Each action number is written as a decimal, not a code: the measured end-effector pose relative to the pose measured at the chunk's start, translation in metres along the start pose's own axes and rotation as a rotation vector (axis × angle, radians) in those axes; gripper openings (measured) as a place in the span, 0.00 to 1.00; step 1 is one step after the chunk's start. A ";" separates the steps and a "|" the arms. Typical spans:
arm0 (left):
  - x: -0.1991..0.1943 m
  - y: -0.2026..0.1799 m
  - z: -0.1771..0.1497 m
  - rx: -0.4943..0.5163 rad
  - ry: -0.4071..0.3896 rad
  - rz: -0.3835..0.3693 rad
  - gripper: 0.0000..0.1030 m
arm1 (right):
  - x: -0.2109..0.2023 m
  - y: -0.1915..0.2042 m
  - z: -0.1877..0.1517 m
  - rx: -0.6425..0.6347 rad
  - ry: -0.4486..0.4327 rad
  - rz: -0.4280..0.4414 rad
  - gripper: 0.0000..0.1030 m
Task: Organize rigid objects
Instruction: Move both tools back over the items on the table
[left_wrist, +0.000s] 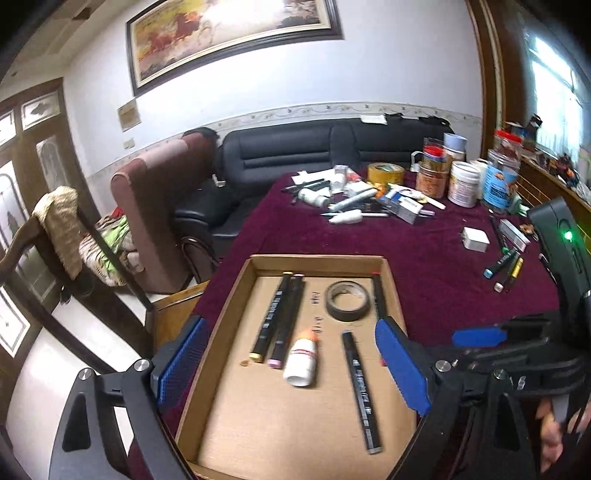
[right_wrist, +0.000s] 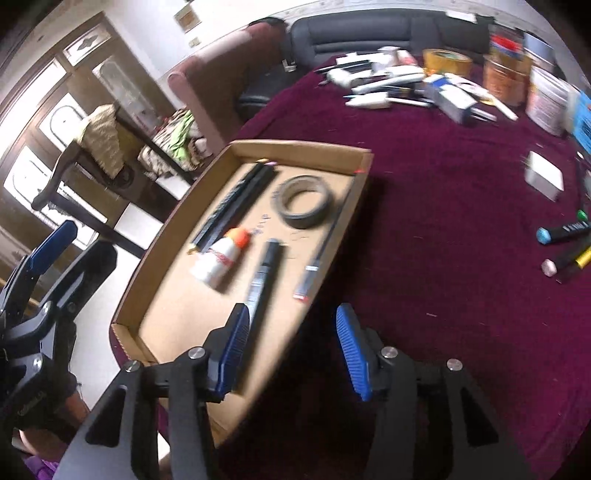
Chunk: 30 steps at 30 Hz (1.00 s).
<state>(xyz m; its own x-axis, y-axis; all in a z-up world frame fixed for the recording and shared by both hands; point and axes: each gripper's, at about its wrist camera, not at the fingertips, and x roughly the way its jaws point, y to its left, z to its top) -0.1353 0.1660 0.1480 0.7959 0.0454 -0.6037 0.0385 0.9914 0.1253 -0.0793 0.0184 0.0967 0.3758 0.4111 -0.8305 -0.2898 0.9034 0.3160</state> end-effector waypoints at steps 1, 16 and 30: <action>-0.001 -0.007 0.001 0.014 -0.001 -0.002 0.91 | -0.005 -0.011 -0.002 0.019 -0.007 -0.008 0.47; 0.009 -0.086 0.005 0.169 0.055 -0.043 0.91 | -0.066 -0.148 -0.035 0.252 -0.110 -0.089 0.48; 0.046 -0.145 0.012 0.171 0.162 -0.221 0.91 | -0.124 -0.264 -0.027 0.439 -0.238 -0.239 0.48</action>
<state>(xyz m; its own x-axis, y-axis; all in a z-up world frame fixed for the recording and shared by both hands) -0.0970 0.0233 0.1118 0.6505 -0.1364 -0.7471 0.3122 0.9448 0.0994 -0.0730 -0.2742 0.1038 0.5897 0.1581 -0.7920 0.2033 0.9200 0.3350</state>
